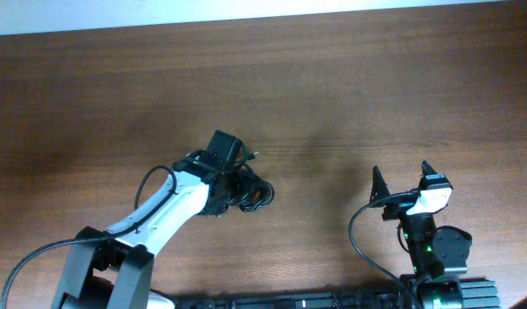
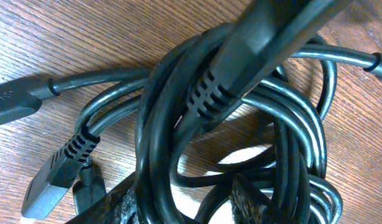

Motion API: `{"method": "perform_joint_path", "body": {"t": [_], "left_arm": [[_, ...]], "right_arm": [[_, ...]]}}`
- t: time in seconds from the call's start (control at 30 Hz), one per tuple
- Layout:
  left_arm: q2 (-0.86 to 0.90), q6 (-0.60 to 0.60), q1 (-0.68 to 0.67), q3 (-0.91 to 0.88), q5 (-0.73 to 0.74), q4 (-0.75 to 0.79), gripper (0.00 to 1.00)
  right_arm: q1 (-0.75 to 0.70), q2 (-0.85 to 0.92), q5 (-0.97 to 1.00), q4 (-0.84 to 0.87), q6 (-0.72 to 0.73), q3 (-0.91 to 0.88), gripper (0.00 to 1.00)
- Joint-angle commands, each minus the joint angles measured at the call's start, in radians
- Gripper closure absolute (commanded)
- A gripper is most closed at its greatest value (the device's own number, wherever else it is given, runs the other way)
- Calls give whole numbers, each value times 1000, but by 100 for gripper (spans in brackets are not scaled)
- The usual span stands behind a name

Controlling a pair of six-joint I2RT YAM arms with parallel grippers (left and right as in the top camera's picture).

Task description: Untangle cables

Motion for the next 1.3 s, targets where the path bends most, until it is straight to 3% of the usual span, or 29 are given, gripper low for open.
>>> {"method": "perform_joint_path", "body": {"t": [0.0,0.27,0.37,0.47,0.73,0.97,1.03,1.1,1.27], "left_arm": [[9,8,-4,-3,-4,-6,55],[9,7,-4,-3,61,-53,56],[9,-5,-27,-3,77,-51,67],[9,-14,-61,-3,70,-42,69],[9,-53,-128,-3,-101,-13,63],[9,-43,-127,-3,-351,24,78],[9,-6,-127,-3,-438,39,90],[9,11,-127,-3,-497,48,93],[9,11,-127,-3,-486,59,91]], "right_arm": [[-6,-6,12,-7,8,-5,1],[-6,-6,12,-7,8,-5,1],[-6,-6,12,-7,8,-5,1],[-6,-6,12,-7,8,-5,1],[-6,-6,12,-7,8,-5,1],[-6,-6,12,-7,8,-5,1],[-6,-6,12,-7,8,-5,1],[-6,-6,12,-7,8,-5,1],[-6,-6,12,-7,8,-5,1]]}}
